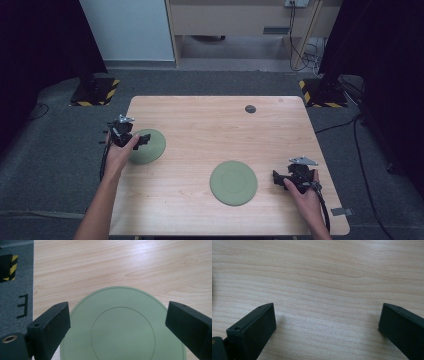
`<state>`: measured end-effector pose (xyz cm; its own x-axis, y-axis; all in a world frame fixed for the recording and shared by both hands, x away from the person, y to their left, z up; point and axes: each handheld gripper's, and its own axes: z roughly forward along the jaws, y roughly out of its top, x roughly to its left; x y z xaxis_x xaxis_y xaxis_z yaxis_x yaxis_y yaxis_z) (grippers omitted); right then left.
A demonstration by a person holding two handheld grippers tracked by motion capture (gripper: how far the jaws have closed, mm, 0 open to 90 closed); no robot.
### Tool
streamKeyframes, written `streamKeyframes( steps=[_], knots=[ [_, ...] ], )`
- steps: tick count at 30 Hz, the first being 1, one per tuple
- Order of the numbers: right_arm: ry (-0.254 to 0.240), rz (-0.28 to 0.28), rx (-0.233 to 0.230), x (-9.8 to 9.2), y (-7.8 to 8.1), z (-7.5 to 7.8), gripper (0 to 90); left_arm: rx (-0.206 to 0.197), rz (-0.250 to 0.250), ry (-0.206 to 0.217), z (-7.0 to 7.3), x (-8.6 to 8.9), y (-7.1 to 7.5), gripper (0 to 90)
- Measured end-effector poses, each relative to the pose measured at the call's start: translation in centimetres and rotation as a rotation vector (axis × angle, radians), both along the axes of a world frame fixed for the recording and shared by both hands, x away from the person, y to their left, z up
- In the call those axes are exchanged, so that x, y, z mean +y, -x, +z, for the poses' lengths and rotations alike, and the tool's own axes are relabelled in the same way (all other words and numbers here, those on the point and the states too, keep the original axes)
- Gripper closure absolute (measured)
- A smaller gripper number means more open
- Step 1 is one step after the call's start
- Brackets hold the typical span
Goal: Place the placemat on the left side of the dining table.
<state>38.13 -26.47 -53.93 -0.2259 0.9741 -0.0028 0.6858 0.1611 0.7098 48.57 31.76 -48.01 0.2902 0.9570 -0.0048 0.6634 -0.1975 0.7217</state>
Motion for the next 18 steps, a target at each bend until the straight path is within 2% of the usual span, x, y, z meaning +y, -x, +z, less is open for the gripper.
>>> streamKeyframes(
  steps=[4,7,18],
  knots=[
    [-0.001,0.0,0.001,0.0,0.0,0.0,1.4,-0.019,-0.02,0.008,0.8,-1.0,0.6,5.5],
    [-0.001,0.0,0.001,0.0,0.0,0.0,1.4,-0.058,-0.015,0.015,1.5,-1.4,1.3,6.0],
    [0.0,0.0,0.001,0.0,0.0,0.0,1.4,-0.069,-0.093,0.034,1.9,-2.9,3.0,3.3]
  ],
)
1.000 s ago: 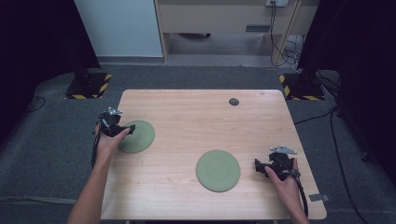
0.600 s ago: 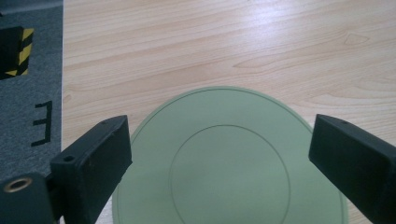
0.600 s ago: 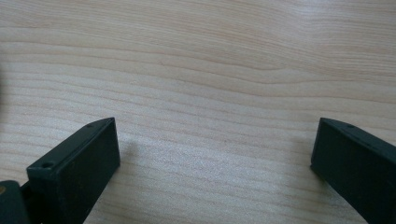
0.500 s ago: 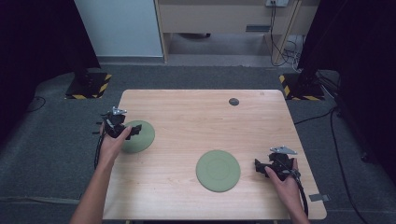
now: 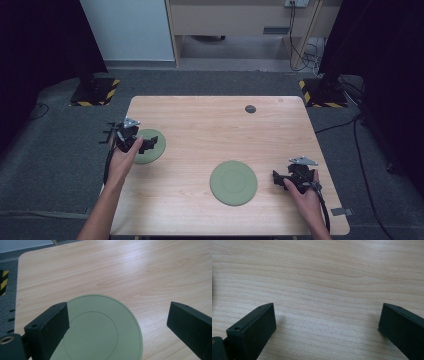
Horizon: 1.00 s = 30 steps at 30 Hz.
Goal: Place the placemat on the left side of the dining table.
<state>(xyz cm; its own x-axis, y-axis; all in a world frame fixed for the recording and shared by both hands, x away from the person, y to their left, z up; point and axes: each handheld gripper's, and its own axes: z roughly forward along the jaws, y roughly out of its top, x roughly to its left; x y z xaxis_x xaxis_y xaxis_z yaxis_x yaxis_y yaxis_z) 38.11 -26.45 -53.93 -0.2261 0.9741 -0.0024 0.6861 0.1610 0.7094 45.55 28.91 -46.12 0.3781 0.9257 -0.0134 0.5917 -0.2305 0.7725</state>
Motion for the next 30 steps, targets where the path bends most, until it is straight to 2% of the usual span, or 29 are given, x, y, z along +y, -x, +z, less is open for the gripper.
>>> streamKeyframes(
  steps=[8,11,20,24,30],
  knots=[
    [0.0,-0.001,0.0,0.0,0.0,0.0,1.4,0.003,-0.021,0.015,0.0,-0.5,0.6,3.0],
    [0.0,-0.001,0.0,0.0,0.0,0.0,1.4,0.005,-0.03,0.005,0.1,-0.7,0.7,3.0],
    [0.0,-0.001,0.0,0.0,0.0,0.0,1.4,0.006,-0.05,0.009,0.5,-1.1,1.1,3.0],
    [0.0,-0.001,0.0,0.0,0.0,0.0,1.4,-0.001,-0.065,0.004,0.6,-1.5,1.5,2.9],
    [0.0,-0.001,0.0,0.0,0.0,0.0,1.4,-0.019,-0.089,0.021,0.8,-2.0,1.9,3.0]
  ],
)
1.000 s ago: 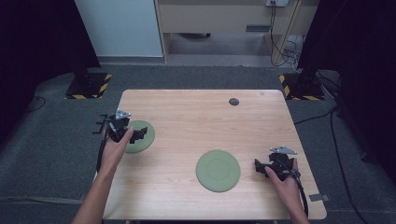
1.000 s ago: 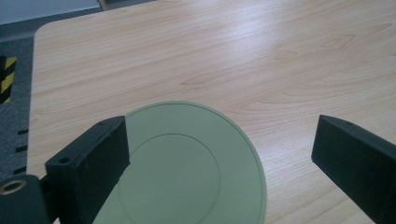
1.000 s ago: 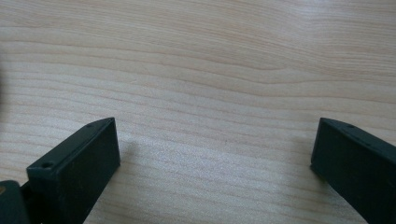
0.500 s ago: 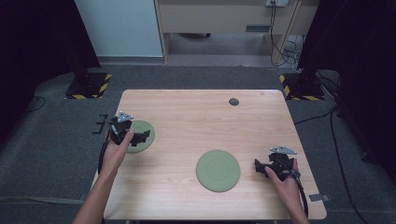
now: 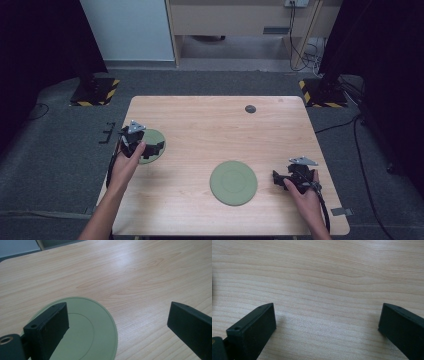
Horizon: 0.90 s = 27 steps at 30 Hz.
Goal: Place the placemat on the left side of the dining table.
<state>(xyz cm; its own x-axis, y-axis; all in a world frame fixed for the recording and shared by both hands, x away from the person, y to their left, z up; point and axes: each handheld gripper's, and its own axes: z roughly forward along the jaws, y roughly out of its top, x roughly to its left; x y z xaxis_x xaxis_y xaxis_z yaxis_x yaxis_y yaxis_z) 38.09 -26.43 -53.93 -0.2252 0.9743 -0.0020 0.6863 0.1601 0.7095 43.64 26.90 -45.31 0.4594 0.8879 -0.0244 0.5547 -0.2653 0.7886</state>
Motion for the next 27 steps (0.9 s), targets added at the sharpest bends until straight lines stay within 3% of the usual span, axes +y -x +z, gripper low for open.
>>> streamKeyframes(
  steps=[9,12,18,27],
  knots=[
    [0.0,0.0,0.0,0.0,0.0,0.0,1.4,0.001,-0.032,0.004,0.0,-0.7,0.6,3.0],
    [0.0,0.0,0.0,0.0,0.0,0.0,1.4,-0.008,-0.05,-0.024,0.1,-1.1,0.8,3.0],
    [0.0,0.001,0.0,0.0,0.0,0.0,1.4,-0.016,-0.077,-0.024,0.4,-1.6,1.1,3.0],
    [0.001,0.003,0.0,0.0,0.0,0.0,1.4,-0.026,-0.131,-0.026,0.5,-3.5,1.8,2.9]
  ],
)
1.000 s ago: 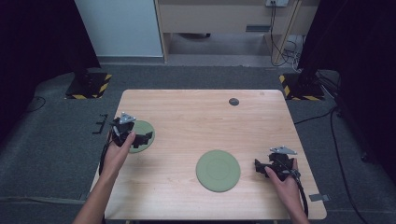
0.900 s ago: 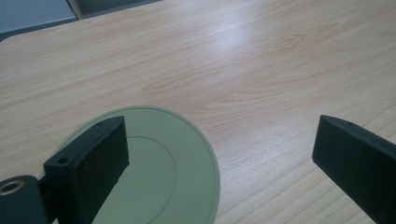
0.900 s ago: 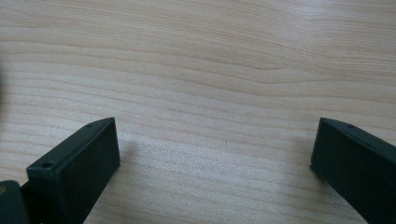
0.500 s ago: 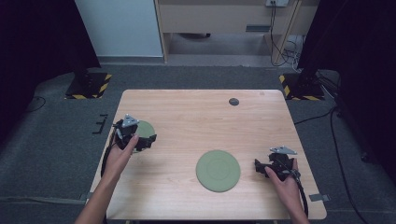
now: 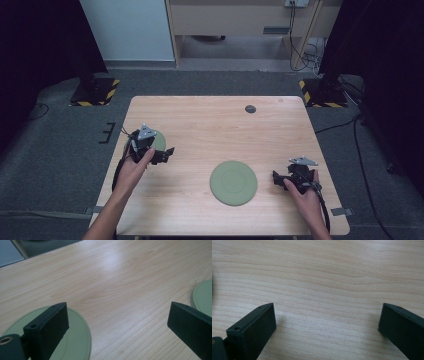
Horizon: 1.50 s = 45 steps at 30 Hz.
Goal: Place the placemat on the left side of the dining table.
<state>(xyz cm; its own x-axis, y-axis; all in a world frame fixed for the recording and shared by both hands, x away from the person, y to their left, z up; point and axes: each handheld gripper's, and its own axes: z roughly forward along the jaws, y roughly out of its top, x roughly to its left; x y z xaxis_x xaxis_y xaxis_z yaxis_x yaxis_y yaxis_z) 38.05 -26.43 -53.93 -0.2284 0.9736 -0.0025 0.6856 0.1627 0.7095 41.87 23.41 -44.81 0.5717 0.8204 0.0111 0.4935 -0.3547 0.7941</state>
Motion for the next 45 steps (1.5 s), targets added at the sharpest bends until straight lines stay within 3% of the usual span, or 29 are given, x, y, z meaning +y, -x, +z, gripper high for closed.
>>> streamKeyframes(
  steps=[17,45],
  knots=[
    [0.0,0.003,-0.001,0.0,0.0,0.0,1.4,0.005,-0.084,-0.001,-0.8,-3.1,1.1,3.0],
    [0.002,0.007,-0.002,0.0,0.1,0.0,1.4,0.059,-0.173,-0.045,-4.8,-5.9,3.0,3.2]
  ],
)
